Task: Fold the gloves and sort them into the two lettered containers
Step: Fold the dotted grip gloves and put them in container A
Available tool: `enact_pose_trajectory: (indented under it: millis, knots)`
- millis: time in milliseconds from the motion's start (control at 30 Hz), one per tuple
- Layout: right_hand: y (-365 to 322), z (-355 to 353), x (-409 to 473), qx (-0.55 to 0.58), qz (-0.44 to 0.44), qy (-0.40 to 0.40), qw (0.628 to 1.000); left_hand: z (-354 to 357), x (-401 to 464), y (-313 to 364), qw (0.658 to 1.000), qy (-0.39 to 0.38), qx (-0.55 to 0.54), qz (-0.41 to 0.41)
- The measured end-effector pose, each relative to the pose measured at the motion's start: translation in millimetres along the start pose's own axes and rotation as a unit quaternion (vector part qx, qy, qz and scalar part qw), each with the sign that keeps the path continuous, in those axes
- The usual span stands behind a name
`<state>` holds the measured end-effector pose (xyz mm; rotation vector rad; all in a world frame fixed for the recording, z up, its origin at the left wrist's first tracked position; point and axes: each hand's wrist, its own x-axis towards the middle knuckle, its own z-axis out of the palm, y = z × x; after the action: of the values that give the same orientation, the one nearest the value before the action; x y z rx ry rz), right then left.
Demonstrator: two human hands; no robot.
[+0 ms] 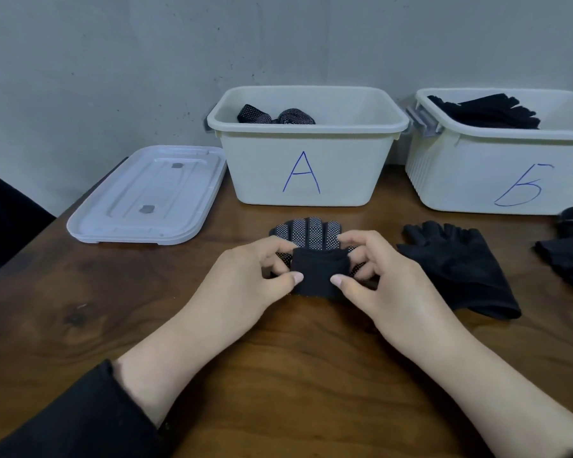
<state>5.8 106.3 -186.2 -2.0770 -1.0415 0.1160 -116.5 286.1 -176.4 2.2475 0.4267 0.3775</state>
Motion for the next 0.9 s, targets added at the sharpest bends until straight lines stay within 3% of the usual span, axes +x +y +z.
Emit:
enact_pose_trajectory:
  millis: [133, 233, 333, 467, 733, 900]
  knots:
    - [1, 4, 0, -0.103, -0.07, 0.017, 0.992, 1, 3, -6, 0.994, 0.023, 0.095, 0.047]
    - [4, 7, 6, -0.19, -0.155, 0.031, 0.969, -2, 8, -7, 0.966, 0.025, 0.209, 0.149]
    - [11, 3, 7, -0.195, -0.185, -0.032, 0.963, -4, 9, -13, 0.933, -0.018, 0.286, 0.217]
    - [16, -10, 4, -0.169, -0.138, -0.123, 0.968, -12, 7, -16, 0.943, -0.095, 0.276, 0.158]
    - [5, 4, 7, -0.164, -0.123, -0.022, 0.978, -9, 8, -16, 0.948, -0.075, 0.258, 0.168]
    - [-10, -11, -8, -0.101, -0.081, -0.055, 0.99, -8, 6, -12, 0.964, -0.055, 0.184, 0.183]
